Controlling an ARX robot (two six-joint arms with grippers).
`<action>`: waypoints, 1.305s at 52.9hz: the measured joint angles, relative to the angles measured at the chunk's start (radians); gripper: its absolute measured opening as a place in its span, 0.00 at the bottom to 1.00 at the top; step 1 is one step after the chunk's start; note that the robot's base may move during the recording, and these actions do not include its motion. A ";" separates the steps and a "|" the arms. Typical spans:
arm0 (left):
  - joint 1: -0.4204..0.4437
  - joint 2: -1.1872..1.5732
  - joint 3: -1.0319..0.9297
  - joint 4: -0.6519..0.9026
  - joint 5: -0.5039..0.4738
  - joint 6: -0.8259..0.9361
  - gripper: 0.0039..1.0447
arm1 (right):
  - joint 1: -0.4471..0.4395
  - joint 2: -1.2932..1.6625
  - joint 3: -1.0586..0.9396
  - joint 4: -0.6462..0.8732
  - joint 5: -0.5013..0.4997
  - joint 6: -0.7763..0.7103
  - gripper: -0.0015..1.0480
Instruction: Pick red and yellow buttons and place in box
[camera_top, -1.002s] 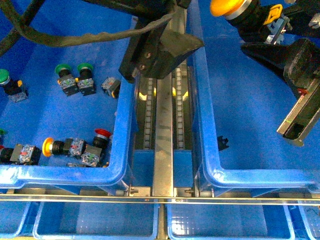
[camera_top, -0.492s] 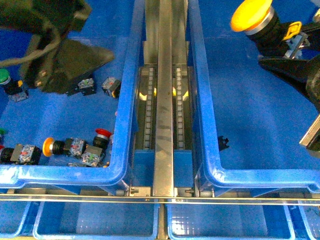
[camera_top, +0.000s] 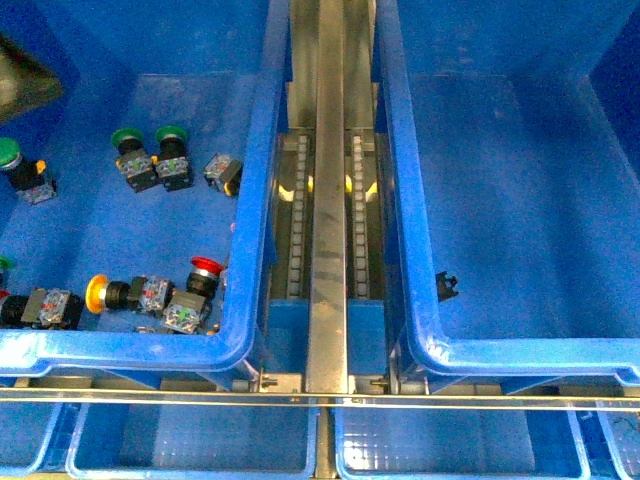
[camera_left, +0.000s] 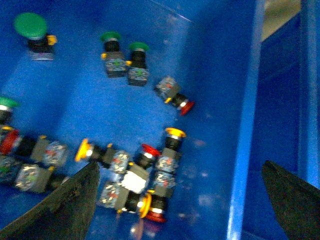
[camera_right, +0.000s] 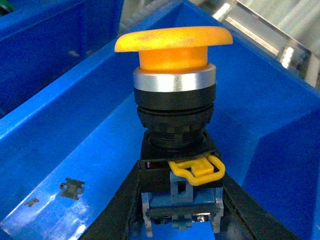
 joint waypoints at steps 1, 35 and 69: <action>0.005 -0.016 -0.005 -0.011 -0.005 0.003 0.93 | -0.014 -0.019 0.000 -0.016 -0.009 0.011 0.26; 0.227 -0.569 -0.379 0.307 0.078 0.577 0.12 | -0.320 -0.462 -0.022 -0.574 -0.209 0.197 0.26; 0.347 -0.780 -0.438 0.181 0.200 0.590 0.02 | -0.354 -0.476 -0.028 -0.571 -0.264 0.220 0.26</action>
